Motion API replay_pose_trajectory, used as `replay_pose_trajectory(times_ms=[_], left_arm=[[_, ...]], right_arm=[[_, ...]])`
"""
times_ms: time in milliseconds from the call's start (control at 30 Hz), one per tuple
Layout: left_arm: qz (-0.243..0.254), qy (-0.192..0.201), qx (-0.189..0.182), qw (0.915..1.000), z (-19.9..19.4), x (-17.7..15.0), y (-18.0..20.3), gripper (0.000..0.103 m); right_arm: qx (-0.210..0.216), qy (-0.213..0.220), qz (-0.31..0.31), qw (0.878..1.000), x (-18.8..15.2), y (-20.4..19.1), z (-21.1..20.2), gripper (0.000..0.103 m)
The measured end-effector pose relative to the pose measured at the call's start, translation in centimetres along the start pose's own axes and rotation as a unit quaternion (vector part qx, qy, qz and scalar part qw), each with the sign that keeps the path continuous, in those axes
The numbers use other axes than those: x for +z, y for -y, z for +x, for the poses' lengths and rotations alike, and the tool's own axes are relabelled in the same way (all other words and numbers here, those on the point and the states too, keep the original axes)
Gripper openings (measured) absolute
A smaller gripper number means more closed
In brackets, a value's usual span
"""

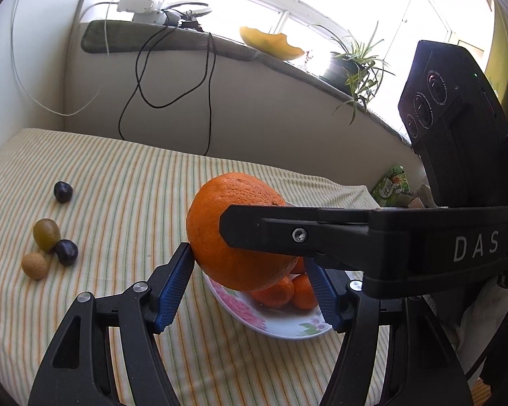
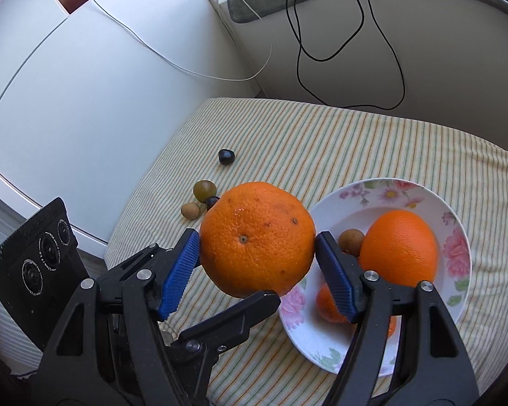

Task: Organize fruits
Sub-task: 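Carry the large orange into the floral plate and open the right tool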

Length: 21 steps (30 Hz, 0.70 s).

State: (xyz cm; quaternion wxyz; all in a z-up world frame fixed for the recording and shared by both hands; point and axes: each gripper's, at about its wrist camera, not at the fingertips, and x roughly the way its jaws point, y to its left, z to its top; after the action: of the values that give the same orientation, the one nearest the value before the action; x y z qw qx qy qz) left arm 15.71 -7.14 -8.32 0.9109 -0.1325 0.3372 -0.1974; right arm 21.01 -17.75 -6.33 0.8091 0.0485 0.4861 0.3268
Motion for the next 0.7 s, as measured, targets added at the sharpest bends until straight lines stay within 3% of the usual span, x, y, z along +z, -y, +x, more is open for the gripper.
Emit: replay_pose_trajectory(times_ms=[367,700], left_arm=[[0.005,-0.024,-0.014,0.9996,1.9,-0.1,0.6,0.065],[0.014,-0.045,0.012,0.9988,2.4,-0.4,0.0,0.066]], right_arm=[[-0.035,0.002,0.000,0.999,0.1,1.5,-0.8,0.074],[-0.076,-0.009,-0.026,0.997,-0.2,1.3,0.6,0.072]])
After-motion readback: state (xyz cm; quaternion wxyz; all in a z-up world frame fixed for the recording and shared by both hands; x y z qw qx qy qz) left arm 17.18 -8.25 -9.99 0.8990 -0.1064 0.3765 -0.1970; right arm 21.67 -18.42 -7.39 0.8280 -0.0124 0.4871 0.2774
